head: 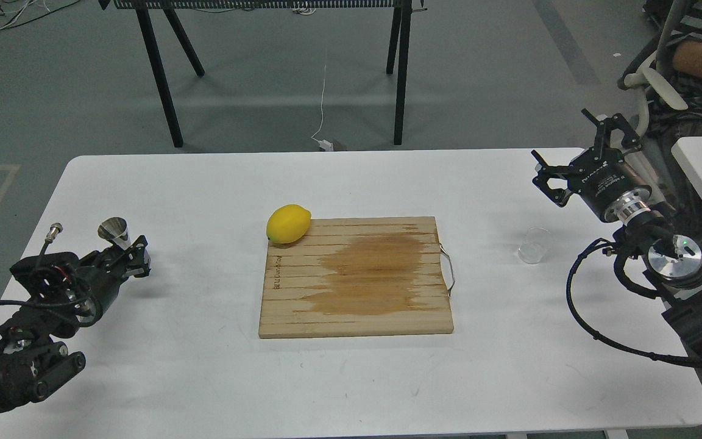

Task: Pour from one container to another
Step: 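Grasp the metal jigger with the left gripper and lift it, then carry the jigger with the left gripper onto the wooden board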

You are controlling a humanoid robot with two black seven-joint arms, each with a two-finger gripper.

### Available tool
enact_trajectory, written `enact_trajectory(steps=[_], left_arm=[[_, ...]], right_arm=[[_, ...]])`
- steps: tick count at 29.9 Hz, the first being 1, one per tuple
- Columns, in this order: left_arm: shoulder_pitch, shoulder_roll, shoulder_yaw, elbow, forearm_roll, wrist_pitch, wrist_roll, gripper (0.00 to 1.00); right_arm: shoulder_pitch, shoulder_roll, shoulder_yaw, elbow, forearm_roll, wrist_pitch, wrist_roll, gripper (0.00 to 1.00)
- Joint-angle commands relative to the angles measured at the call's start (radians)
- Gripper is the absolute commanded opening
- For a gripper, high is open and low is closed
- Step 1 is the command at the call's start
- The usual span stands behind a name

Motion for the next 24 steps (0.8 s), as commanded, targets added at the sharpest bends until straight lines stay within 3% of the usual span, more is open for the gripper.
enact_trajectory(steps=[1, 12, 24], left_arm=[[0.001, 0.002, 0.001, 0.000, -0.001, 0.006, 0.001, 0.02], [-0.030, 0.017, 0.003, -0.038, -0.001, 0.053, 0.001, 0.00], [-0.159, 0.234, 0.000, -0.420, 0.133, 0.053, 0.005, 0.00]], right_arm=[[0.001, 0.000, 0.000, 0.001, 0.000, 0.000, 0.000, 1.00], [0.002, 0.000, 0.000, -0.001, 0.000, 0.000, 0.000, 1.00], [0.008, -0.060, 0.000, -0.004, 0.000, 0.000, -0.003, 1.00]])
